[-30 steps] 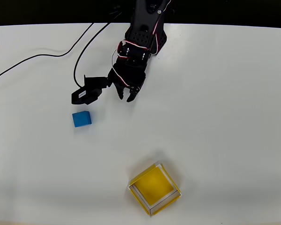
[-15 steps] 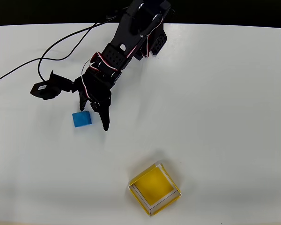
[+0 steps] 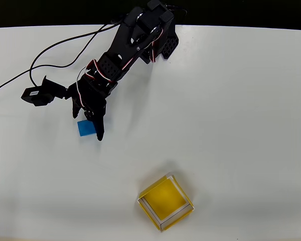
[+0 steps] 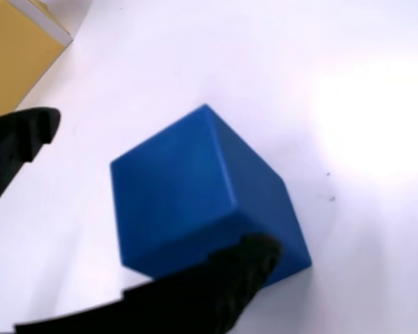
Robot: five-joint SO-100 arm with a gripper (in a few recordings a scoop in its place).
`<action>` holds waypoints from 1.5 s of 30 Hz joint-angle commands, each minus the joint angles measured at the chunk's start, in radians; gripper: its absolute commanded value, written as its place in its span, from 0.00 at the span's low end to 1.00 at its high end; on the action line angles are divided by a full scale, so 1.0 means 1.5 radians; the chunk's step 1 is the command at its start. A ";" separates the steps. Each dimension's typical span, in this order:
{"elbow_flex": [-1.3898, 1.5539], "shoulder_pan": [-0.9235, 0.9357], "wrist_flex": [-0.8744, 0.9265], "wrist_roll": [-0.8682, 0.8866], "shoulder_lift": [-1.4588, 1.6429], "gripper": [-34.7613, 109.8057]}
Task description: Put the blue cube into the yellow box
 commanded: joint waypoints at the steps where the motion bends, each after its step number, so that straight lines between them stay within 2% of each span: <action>1: -0.062 0.016 -0.039 -0.009 0.007 0.62; 29: -0.062 -0.002 -0.168 -0.027 -0.132 0.55; 45: -0.060 -0.011 -0.168 -0.050 -0.137 0.45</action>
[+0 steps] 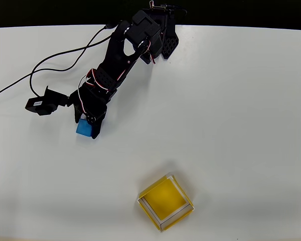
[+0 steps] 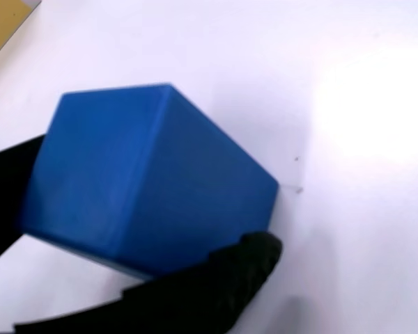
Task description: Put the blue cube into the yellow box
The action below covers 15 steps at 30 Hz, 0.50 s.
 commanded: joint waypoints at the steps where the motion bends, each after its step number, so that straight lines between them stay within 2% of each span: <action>1: -0.050 0.005 -0.024 -0.016 0.029 0.45; 15: -0.049 -0.001 -0.028 -0.063 0.041 0.36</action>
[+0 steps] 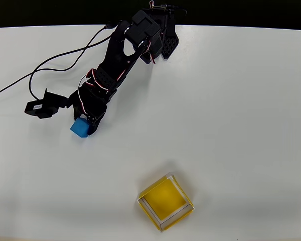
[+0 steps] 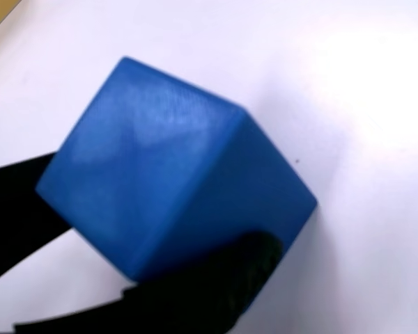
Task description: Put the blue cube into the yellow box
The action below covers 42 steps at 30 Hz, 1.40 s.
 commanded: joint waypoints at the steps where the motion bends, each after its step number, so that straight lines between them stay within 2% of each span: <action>1: -0.048 -0.003 -0.031 -0.014 0.044 0.36; 8: -0.048 -0.049 -0.066 -0.011 0.118 0.36; 17: -0.048 -0.201 -0.120 -0.003 0.274 0.35; 20: -0.051 -0.255 -0.172 -0.007 0.289 0.35; 27: -0.160 -0.343 -0.216 0.004 0.217 0.35; 42: -0.524 -0.420 -0.187 0.063 -0.080 0.35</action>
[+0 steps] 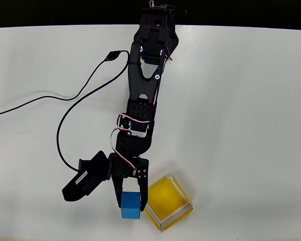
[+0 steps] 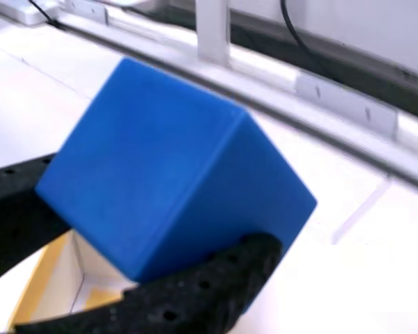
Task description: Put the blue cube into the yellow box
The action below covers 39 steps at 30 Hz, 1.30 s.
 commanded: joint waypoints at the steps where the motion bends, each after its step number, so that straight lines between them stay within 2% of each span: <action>1: -0.148 -0.018 -0.005 0.014 0.005 0.35; 8: -0.210 -0.064 0.004 0.043 -0.065 0.35; 20: -0.217 -0.127 0.117 0.099 -0.111 0.35; 39: -0.210 -0.131 0.153 0.071 -0.180 0.37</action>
